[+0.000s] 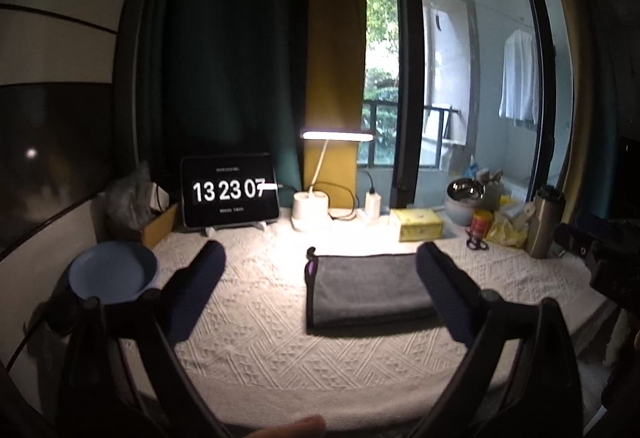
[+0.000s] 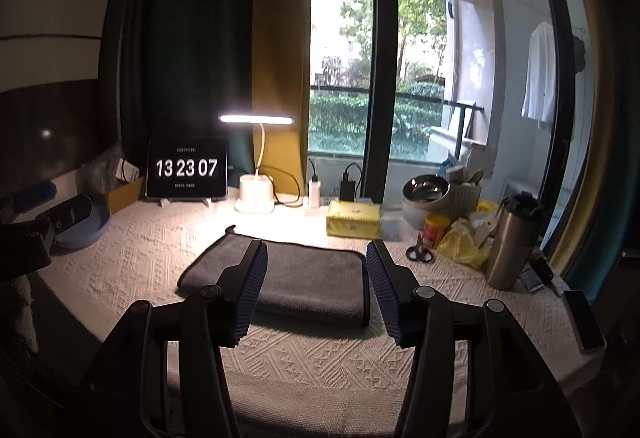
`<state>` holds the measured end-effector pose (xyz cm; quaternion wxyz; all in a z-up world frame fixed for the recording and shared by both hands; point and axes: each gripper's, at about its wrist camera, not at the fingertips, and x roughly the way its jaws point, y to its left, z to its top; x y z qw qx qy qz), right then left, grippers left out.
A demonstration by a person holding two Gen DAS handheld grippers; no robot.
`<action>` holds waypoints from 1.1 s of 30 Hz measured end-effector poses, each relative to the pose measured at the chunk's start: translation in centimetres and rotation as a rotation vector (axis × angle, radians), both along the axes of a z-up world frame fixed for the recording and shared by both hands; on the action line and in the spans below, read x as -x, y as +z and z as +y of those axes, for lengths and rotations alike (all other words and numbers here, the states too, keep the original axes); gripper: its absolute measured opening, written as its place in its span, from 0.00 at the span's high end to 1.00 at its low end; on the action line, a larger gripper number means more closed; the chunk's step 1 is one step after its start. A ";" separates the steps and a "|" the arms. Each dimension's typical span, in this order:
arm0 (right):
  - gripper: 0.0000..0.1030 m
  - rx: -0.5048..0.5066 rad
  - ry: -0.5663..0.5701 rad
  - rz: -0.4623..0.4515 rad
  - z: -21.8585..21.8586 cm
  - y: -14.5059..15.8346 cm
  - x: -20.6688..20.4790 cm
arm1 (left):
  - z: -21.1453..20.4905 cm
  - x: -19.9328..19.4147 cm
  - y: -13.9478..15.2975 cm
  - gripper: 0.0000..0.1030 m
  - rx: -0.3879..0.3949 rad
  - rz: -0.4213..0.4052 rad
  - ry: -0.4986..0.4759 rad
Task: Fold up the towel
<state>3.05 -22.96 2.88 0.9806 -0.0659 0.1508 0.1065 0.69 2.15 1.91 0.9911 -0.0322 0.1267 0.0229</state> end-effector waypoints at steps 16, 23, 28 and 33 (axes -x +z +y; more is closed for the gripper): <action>0.43 -0.011 -0.031 -0.080 -1.0 1.9 3.4 | 0.0 2.9 1.8 0.03 -0.013 -0.085 -0.010; 0.43 -0.007 -0.025 -0.075 -0.7 1.8 3.3 | 0.2 3.0 1.8 0.03 -0.010 -0.086 -0.011; 0.43 -0.007 -0.026 -0.075 -0.7 1.8 3.3 | 0.2 3.0 1.8 0.03 -0.009 -0.086 -0.012; 0.43 -0.007 -0.024 -0.075 -0.7 1.8 3.3 | 0.1 3.0 1.8 0.03 -0.008 -0.084 -0.015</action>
